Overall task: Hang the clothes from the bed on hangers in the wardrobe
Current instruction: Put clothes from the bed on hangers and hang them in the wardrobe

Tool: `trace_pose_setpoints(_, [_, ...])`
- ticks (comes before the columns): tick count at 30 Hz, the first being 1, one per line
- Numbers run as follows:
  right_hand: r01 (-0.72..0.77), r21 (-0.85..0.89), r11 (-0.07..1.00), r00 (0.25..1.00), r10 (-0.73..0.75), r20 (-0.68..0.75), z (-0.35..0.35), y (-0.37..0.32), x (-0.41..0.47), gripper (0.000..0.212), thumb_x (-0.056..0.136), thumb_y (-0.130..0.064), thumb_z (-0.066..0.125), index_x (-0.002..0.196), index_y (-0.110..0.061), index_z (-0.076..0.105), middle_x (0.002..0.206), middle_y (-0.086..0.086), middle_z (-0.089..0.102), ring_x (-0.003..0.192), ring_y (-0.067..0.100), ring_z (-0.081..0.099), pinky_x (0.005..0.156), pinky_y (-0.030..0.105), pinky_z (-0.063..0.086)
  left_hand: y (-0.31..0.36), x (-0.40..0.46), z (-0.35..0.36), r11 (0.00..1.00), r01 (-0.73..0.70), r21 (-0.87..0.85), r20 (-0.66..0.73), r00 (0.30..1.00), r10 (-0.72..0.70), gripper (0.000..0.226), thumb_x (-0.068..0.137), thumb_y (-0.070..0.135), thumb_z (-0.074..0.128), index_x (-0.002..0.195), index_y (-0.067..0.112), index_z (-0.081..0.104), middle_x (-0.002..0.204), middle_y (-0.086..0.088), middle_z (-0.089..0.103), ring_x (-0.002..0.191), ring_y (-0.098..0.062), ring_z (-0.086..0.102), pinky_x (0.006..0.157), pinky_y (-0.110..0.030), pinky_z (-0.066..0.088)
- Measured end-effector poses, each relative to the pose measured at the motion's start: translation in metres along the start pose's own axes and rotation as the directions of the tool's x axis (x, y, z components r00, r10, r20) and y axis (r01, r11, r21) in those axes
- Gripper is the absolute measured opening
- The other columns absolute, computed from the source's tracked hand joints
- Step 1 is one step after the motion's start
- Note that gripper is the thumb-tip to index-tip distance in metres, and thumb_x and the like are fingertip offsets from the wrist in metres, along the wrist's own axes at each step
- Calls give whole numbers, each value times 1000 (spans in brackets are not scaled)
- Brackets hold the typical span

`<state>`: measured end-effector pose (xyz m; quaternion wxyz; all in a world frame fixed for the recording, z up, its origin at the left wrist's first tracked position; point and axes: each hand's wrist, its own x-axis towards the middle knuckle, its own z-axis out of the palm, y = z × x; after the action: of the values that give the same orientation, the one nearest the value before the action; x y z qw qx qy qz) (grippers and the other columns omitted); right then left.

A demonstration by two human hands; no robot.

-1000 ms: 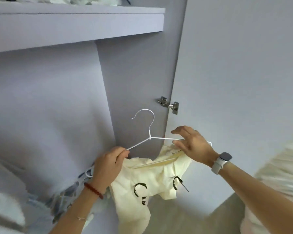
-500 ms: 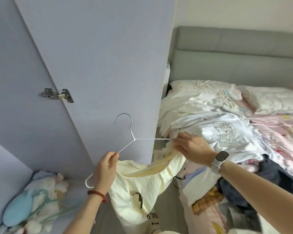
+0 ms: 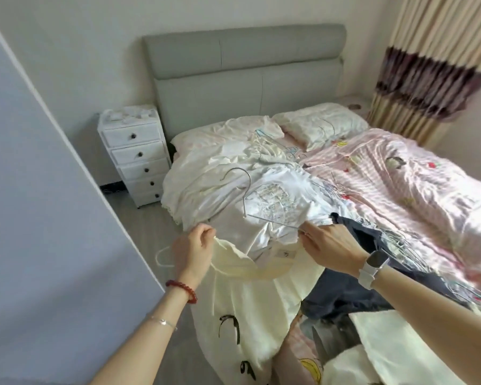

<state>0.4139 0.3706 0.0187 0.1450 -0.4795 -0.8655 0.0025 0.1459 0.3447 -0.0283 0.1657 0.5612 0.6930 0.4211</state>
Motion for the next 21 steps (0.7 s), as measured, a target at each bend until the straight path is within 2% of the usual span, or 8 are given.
trace_pose_setpoints(2, [-66, 63, 996, 996, 69, -53, 14, 15, 7, 35, 89, -29, 33, 83, -8, 60, 46, 1, 54, 32, 18, 45, 35, 14, 13, 6, 32, 24, 995, -23, 96, -61, 998, 29, 11, 89, 10, 57, 82, 8, 66, 87, -9, 67, 83, -29, 60, 86, -36, 35])
trace_pose_setpoints(4, [-142, 174, 974, 985, 157, -78, 28, 22, 20, 34, 88, -29, 34, 90, -7, 60, 58, 6, 61, 45, 26, 54, 39, 25, 28, 9, 61, 40, 985, -38, 168, -112, 992, 57, 20, 91, 19, 51, 85, 7, 65, 90, -11, 66, 88, -32, 56, 95, -45, 31])
trace_pose_setpoints(6, [-191, 300, 935, 968, 230, -103, 41, 22, 34, 36, 88, -30, 33, 94, -7, 59, 66, 9, 64, 53, 29, 58, 47, 31, 35, 12, 87, 46, 970, -81, 229, -180, 976, 124, 32, 89, 32, 42, 88, 9, 65, 92, -10, 64, 93, -34, 54, 94, -57, 33])
trace_pose_setpoints(8, [-201, 403, 893, 955, 270, -121, 48, 18, 54, 37, 89, -33, 32, 95, -7, 58, 69, 8, 64, 55, 26, 58, 48, 31, 37, 18, 112, 49, 957, -115, 266, -226, 958, 178, 26, 90, 27, 46, 97, 9, 63, 108, -11, 62, 109, -36, 50, 100, -61, 28])
trace_pose_setpoints(10, [-194, 477, 857, 953, 280, -116, 53, 16, 77, 36, 90, -33, 33, 95, -7, 58, 66, 8, 62, 51, 24, 54, 49, 35, 40, 29, 135, 50, 958, -89, 274, -252, 954, 161, 27, 92, 16, 50, 116, 8, 57, 135, -13, 48, 131, -36, 33, 106, -56, 17])
trace_pose_setpoints(12, [-194, 533, 824, 950, 293, -106, 54, 16, 104, 35, 89, -30, 34, 97, -7, 58, 66, 9, 63, 51, 22, 49, 51, 34, 38, 39, 154, 49, 972, -54, 230, -264, 958, 116, 40, 93, 13, 49, 133, 11, 45, 150, -14, 28, 141, -34, 14, 110, -52, 9])
trace_pose_setpoints(17, [-188, 638, 746, 937, 332, -112, 54, 4, 181, 37, 86, -31, 34, 98, -6, 58, 67, 1, 55, 55, 19, 44, 52, 32, 32, 27, 197, 45, 988, -5, 153, -244, 969, 42, 51, 94, 18, 47, 143, 16, 31, 155, -9, 12, 143, -28, 5, 112, -49, 7])
trace_pose_setpoints(21, [-127, 634, 763, 951, 275, -141, 63, -9, 260, 25, 92, -22, 41, 100, -5, 58, 73, 10, 62, 63, 27, 52, 58, 35, 36, 11, 241, 39, 997, 74, -2, -275, 959, -72, 49, 96, 22, 42, 143, 19, 29, 155, -10, 11, 143, -25, 4, 113, -41, 6])
